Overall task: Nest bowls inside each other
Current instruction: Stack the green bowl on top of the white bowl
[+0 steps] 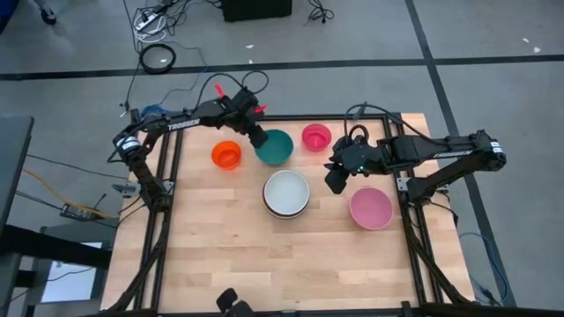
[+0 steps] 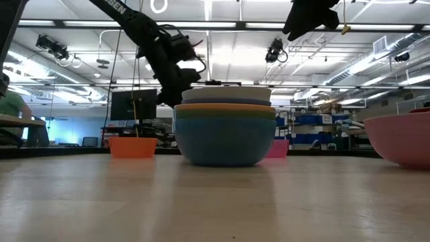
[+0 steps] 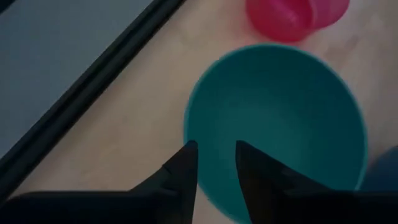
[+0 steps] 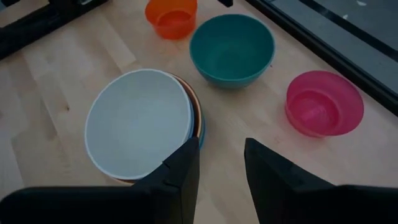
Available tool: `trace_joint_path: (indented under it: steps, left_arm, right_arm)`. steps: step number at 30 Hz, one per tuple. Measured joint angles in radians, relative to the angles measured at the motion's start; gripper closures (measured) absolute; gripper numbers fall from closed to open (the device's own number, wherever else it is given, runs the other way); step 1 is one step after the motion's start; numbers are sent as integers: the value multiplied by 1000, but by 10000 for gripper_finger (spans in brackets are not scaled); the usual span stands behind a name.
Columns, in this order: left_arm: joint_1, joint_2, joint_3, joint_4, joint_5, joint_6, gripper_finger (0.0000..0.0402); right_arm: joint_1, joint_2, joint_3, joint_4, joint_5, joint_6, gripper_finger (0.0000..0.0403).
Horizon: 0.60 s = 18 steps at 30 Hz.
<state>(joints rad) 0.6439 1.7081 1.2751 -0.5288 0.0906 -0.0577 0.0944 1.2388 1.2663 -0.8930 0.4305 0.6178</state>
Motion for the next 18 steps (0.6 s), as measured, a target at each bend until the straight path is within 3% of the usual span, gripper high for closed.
trace_joint_path:
  steps: [9, 18]
  left_arm:
    - [29, 20, 1, -55, 4, -23, 236]
    - [26, 82, 1, -33, 54, -37, 231]
  right_arm:
    - [0, 0, 0, 0, -1, 2, 286]
    - [0, 0, 0, 0, -1, 8, 286]
